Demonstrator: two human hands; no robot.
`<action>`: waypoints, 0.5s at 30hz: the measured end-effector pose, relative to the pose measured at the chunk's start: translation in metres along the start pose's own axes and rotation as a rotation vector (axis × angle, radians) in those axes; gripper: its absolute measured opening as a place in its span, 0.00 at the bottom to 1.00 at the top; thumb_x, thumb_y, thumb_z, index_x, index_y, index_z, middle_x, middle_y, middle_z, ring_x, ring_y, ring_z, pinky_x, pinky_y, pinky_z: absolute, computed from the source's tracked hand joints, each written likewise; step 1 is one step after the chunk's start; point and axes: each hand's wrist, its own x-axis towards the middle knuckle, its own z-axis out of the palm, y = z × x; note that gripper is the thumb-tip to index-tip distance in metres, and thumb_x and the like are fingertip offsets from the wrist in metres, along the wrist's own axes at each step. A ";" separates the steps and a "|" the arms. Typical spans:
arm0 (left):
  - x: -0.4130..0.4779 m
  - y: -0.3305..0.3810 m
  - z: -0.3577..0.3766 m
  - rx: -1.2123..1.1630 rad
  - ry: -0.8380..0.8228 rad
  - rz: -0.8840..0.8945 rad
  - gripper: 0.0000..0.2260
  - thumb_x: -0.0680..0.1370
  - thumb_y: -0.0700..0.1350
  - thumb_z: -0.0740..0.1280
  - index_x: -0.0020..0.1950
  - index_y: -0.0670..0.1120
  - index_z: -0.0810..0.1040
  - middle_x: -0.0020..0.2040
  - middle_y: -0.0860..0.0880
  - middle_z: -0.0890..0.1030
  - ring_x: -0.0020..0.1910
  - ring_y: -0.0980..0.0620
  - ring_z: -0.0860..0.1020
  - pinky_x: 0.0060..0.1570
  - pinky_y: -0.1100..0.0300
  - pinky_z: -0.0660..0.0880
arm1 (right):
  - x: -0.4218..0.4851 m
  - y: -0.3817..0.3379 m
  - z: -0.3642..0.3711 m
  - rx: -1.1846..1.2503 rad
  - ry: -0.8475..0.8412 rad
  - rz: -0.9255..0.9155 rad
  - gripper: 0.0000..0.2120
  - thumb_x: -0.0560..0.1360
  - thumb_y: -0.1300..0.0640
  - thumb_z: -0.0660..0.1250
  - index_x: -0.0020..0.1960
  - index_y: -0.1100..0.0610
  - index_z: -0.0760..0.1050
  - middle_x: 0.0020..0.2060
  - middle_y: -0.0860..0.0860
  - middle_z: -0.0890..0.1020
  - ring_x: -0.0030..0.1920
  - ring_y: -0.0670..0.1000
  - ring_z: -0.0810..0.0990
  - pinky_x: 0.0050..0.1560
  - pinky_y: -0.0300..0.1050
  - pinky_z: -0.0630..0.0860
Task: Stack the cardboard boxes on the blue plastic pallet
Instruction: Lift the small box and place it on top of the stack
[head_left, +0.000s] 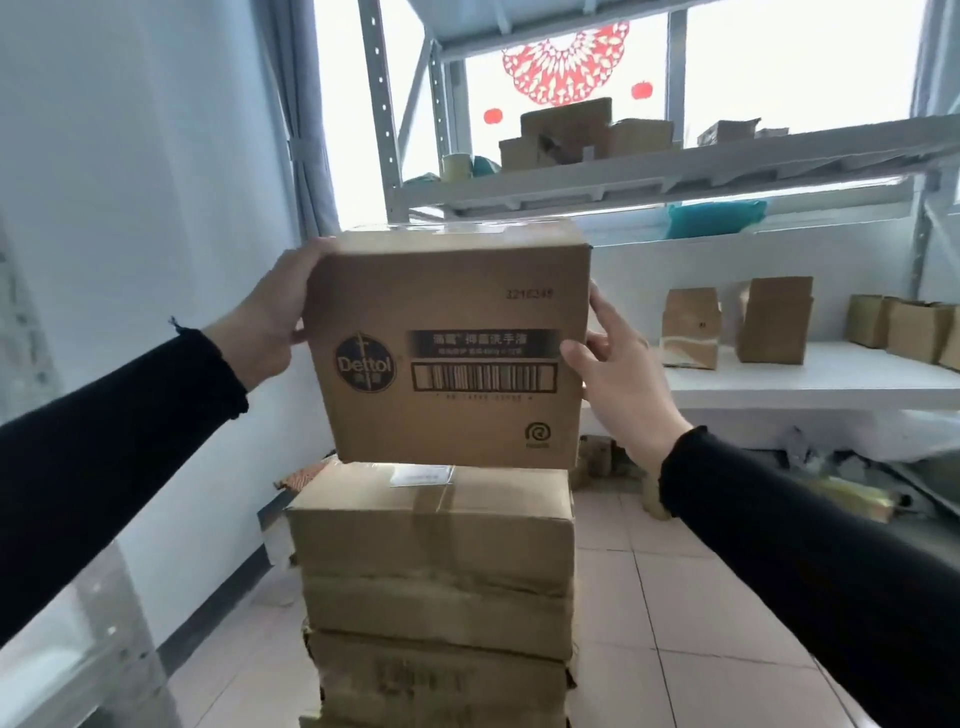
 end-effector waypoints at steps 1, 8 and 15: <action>0.001 -0.007 -0.006 0.004 -0.002 -0.014 0.08 0.81 0.58 0.62 0.52 0.56 0.76 0.48 0.55 0.76 0.47 0.57 0.73 0.47 0.58 0.69 | 0.000 0.001 0.006 -0.004 -0.009 0.005 0.31 0.83 0.51 0.62 0.79 0.31 0.53 0.61 0.48 0.85 0.59 0.51 0.84 0.63 0.62 0.79; 0.016 -0.040 -0.024 0.002 -0.022 -0.081 0.15 0.80 0.61 0.61 0.60 0.54 0.74 0.50 0.55 0.76 0.49 0.55 0.73 0.45 0.57 0.68 | -0.004 0.012 0.027 -0.051 -0.009 0.035 0.31 0.82 0.49 0.64 0.79 0.31 0.54 0.59 0.50 0.85 0.57 0.52 0.84 0.61 0.61 0.80; 0.013 -0.067 -0.026 0.056 -0.099 -0.019 0.21 0.81 0.66 0.56 0.67 0.56 0.71 0.54 0.58 0.76 0.50 0.60 0.74 0.46 0.57 0.69 | -0.019 0.030 0.031 -0.095 0.020 0.002 0.32 0.80 0.46 0.67 0.79 0.33 0.57 0.63 0.48 0.81 0.59 0.49 0.83 0.61 0.58 0.80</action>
